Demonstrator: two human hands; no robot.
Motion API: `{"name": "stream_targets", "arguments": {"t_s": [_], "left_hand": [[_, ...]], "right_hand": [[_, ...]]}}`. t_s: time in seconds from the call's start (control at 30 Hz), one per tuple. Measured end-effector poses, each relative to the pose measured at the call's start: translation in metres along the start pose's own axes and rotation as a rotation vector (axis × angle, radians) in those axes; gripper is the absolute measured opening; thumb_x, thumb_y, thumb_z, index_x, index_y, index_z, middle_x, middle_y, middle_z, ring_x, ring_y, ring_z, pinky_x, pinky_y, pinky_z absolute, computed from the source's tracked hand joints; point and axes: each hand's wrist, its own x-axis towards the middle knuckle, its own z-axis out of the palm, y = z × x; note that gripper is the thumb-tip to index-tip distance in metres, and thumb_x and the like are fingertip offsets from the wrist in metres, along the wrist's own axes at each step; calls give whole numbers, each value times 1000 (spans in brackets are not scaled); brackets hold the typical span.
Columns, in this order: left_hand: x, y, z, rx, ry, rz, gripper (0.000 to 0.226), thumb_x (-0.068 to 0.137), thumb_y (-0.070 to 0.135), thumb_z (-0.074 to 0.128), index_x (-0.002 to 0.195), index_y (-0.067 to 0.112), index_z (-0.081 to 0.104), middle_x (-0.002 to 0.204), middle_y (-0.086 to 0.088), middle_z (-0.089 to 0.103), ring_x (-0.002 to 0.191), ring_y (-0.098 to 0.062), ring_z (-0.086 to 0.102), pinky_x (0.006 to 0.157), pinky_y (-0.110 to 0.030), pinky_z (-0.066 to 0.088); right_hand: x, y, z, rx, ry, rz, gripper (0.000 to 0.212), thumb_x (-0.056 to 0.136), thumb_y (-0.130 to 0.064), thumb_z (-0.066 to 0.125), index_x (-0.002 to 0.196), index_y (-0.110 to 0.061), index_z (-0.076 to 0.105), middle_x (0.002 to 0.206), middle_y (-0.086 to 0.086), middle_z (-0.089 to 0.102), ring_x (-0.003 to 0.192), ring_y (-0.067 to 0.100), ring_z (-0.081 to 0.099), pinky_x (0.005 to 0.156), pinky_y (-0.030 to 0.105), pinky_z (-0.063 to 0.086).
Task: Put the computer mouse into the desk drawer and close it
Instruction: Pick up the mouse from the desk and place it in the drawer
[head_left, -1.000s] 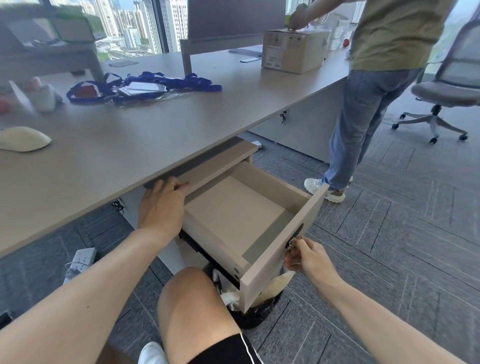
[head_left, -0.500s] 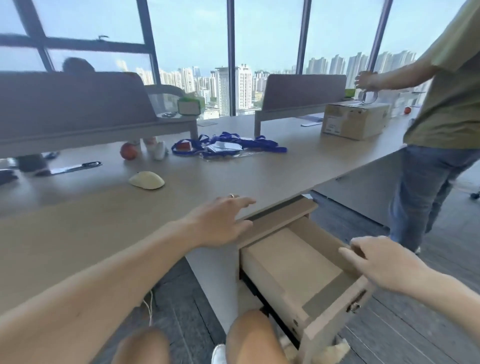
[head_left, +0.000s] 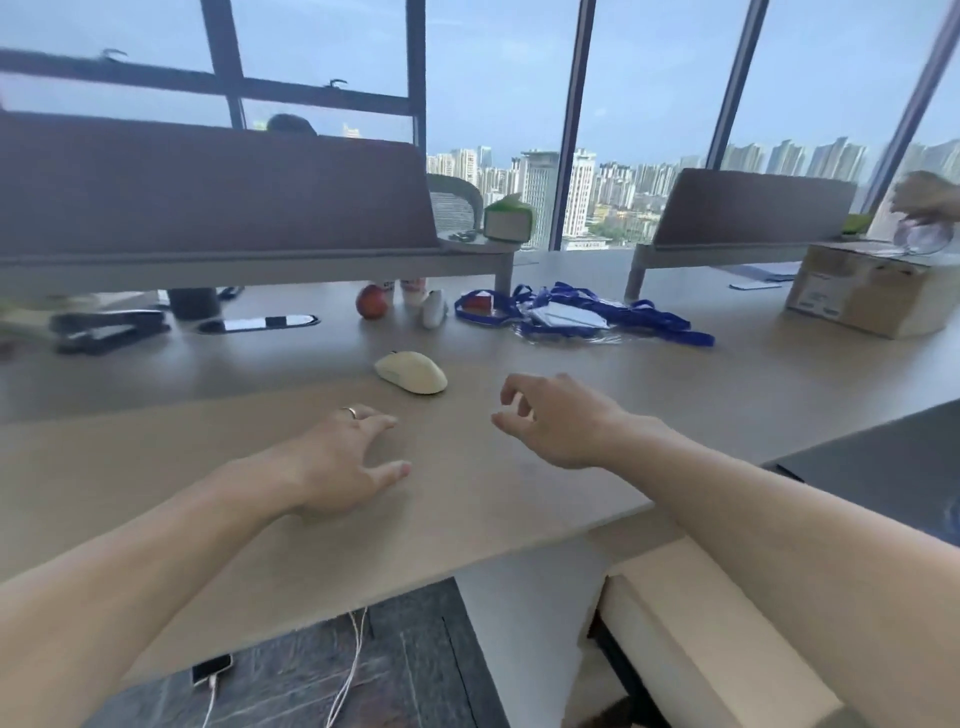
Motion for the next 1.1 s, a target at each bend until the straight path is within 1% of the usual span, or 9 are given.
{"name": "stream_targets", "arguments": {"t_s": [0.1, 0.17, 0.33, 0.43, 0.53, 0.63, 0.73, 0.83, 1.1], "left_hand": [[9, -20, 8, 48, 53, -50, 78, 87, 74, 44, 153, 37, 31, 163, 10, 26, 146, -18, 30, 118, -36, 28], [17, -30, 11, 79, 74, -75, 81, 83, 80, 38, 152, 38, 33, 163, 9, 28, 147, -19, 28, 119, -39, 26], [34, -38, 17, 115, 149, -101, 82, 81, 85, 29, 150, 40, 36, 159, 9, 33, 146, -17, 24, 113, -46, 23], [36, -42, 27, 83, 241, -104, 81, 78, 87, 24, 145, 43, 39, 155, 11, 38, 142, -14, 26, 110, -44, 22], [37, -43, 31, 64, 295, -110, 79, 77, 86, 23, 142, 45, 42, 153, 12, 40, 140, -13, 29, 109, -44, 24], [38, -45, 32, 77, 292, -103, 80, 77, 86, 20, 144, 46, 37, 156, 11, 37, 143, -13, 26, 111, -44, 21], [37, -46, 32, 93, 251, -94, 78, 81, 83, 16, 148, 47, 29, 161, 9, 29, 146, -13, 19, 112, -43, 17], [38, -46, 32, 114, 200, -90, 78, 83, 82, 12, 151, 47, 21, 164, 8, 22, 148, -14, 12, 113, -43, 13], [40, -46, 30, 121, 156, -114, 81, 83, 83, 11, 154, 45, 19, 164, 10, 21, 149, -15, 10, 114, -44, 12]], "right_hand": [[51, -22, 20, 3, 16, -60, 46, 93, -55, 50, 129, -27, 54, 125, 3, 64, 106, 25, 61, 90, 44, 53], [80, -33, 34, 22, 33, -88, 49, 92, -54, 53, 133, -27, 51, 132, 4, 59, 114, 26, 58, 94, 46, 51], [135, -46, 56, 48, 90, -153, 62, 90, -50, 58, 146, -30, 39, 145, 6, 44, 134, 28, 41, 104, 46, 43], [158, -44, 66, 89, 78, -182, 67, 88, -50, 60, 149, -33, 36, 151, 7, 36, 140, 30, 36, 110, 48, 38], [173, -44, 81, 97, 67, -211, 67, 88, -51, 59, 149, -33, 37, 151, 6, 36, 139, 29, 40, 112, 46, 38], [179, -42, 96, 139, 84, -231, 60, 92, -46, 54, 148, -34, 38, 150, 4, 36, 136, 29, 44, 113, 44, 37], [180, -38, 104, 163, 110, -235, 56, 96, -37, 49, 150, -35, 36, 151, 4, 34, 136, 30, 43, 114, 44, 35], [175, -32, 104, 181, 109, -230, 55, 96, -33, 48, 149, -36, 36, 150, 5, 34, 137, 30, 41, 116, 44, 33], [106, 13, 81, 177, 138, -167, 52, 97, -27, 50, 148, -33, 41, 149, 3, 35, 136, 27, 41, 116, 37, 31]]}}
